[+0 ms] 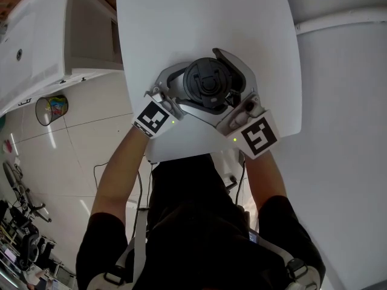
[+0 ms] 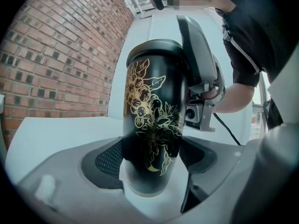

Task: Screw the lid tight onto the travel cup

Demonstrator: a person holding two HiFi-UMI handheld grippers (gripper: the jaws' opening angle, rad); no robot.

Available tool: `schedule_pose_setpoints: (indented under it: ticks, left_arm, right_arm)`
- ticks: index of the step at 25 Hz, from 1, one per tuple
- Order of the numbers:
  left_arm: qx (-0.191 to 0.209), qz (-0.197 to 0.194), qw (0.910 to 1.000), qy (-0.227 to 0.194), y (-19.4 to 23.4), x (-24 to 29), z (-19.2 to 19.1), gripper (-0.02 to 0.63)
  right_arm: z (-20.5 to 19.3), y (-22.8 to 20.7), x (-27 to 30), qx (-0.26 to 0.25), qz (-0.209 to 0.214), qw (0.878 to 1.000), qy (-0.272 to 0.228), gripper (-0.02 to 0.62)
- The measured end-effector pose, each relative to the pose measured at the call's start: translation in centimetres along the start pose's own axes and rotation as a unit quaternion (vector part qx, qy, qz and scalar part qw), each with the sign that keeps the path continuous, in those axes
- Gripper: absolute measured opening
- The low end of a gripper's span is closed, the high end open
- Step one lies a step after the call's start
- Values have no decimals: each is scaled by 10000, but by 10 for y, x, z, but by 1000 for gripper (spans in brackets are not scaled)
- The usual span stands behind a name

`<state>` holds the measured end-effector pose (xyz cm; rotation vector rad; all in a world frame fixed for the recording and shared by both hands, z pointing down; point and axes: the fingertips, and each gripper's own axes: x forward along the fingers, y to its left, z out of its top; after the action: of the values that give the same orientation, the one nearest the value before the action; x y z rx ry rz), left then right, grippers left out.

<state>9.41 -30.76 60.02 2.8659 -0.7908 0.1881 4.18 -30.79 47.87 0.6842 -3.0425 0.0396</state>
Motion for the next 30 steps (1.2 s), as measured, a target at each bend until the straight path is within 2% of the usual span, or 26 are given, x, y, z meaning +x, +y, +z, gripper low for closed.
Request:
schedule_pose_setpoints:
  ticks: [22,26,30]
  left_arm:
    - [-27,-53,10000,15,-1,0,-1,371]
    - [-44,-52,10000,18,-1,-1,-1,371]
    - [-32,-51,10000,36,0,-3,-2,371]
  right_arm:
    - [-1,-3,-2,427,-66,9978,-511,483]
    - [0,-4,-1,333,-337,9977,-486,483]
    - [-1,-7,0,184,-1015,9936,-470,477]
